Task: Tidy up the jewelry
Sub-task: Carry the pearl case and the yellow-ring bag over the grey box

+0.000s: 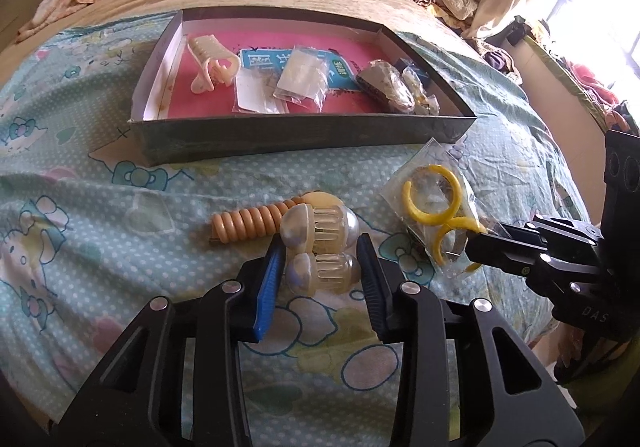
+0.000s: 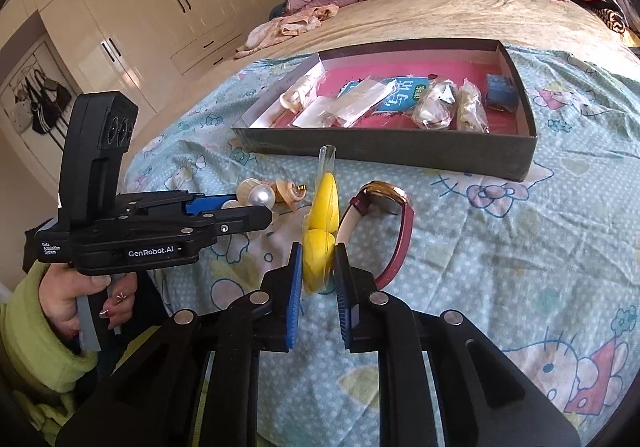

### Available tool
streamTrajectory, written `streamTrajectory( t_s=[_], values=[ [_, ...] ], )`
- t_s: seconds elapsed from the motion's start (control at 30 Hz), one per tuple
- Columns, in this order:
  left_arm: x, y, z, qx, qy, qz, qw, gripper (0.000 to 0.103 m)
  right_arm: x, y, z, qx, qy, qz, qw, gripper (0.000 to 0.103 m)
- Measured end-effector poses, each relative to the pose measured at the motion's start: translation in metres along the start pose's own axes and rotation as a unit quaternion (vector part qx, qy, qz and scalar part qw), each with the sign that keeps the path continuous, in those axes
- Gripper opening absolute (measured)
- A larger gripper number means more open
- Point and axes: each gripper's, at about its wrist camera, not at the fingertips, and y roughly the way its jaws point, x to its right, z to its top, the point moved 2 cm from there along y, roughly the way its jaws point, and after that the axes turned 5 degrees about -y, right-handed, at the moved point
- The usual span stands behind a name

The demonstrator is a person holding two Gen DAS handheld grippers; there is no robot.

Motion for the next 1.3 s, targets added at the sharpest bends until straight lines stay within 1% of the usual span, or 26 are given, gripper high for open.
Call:
streamTrajectory(
  t_s=[0.23,0.43,0.83,1.3],
  values=[
    [0.003,-0.022,0.012,0.032,0.007,0.002,0.9995,0.028,0.002,-0.019,0.013,0.027,-0.013,-0.016,0.999,0.015],
    [0.004,-0.033,0.023,0.050,0.011,0.004,0.9987,0.028,0.005,-0.033,0.027,0.051,-0.023,-0.025,0.998,0.015],
    [0.000,-0.039,0.043,0.066,0.013,0.013,0.9977,0.028,0.015,-0.049,0.059,0.091,-0.036,-0.042,0.994,0.015],
    [0.006,-0.029,0.068,0.067,0.021,0.012,0.9974,0.028,0.039,-0.055,0.086,0.118,-0.032,-0.067,0.990,0.015]
  ],
)
